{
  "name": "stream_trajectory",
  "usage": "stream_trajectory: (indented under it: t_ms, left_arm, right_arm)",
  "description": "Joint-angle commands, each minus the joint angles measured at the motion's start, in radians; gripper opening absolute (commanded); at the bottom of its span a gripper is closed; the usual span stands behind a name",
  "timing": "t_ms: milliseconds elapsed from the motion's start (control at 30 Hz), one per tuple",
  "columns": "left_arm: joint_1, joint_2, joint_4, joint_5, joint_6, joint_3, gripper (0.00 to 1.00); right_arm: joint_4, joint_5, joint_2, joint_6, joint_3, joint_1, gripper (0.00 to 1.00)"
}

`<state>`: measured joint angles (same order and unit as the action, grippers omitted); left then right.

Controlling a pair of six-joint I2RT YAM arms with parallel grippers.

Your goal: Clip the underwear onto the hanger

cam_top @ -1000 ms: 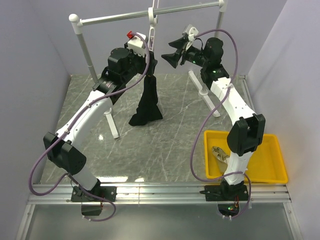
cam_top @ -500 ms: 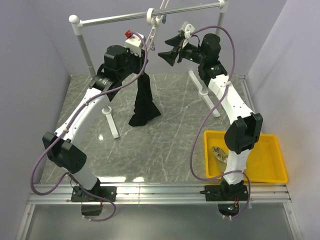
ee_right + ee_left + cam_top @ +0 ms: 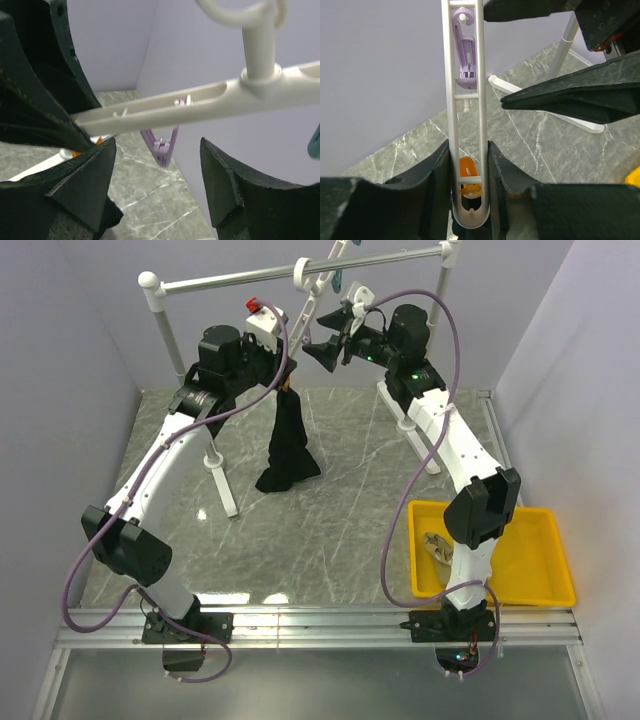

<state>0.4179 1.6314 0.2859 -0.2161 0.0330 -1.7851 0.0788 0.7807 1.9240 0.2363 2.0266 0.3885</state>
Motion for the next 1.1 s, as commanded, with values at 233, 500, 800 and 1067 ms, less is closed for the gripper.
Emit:
stream_trajectory:
  t_ms: [233, 500, 800, 1067]
  left_arm:
    - [-0.001, -0.053, 0.033, -0.166, -0.008, -0.056, 0.10]
    - [-0.011, -0.068, 0.025, -0.227, -0.016, -0.037, 0.09]
    - [-0.018, -0.065, 0.045, -0.264, -0.018, -0.040, 0.09]
    - [-0.018, -0.062, 0.044, -0.261, -0.027, -0.034, 0.09]
  right_arm:
    - [-0.059, -0.147, 0.036, 0.106, 0.078, 0.058, 0.77]
    - [-0.040, -0.179, 0.023, 0.146, 0.032, 0.062, 0.78]
    - [0.004, -0.221, 0.018, 0.147, 0.014, 0.075, 0.74]
    - [0.067, -0.218, 0.006, 0.065, -0.008, 0.082, 0.63]
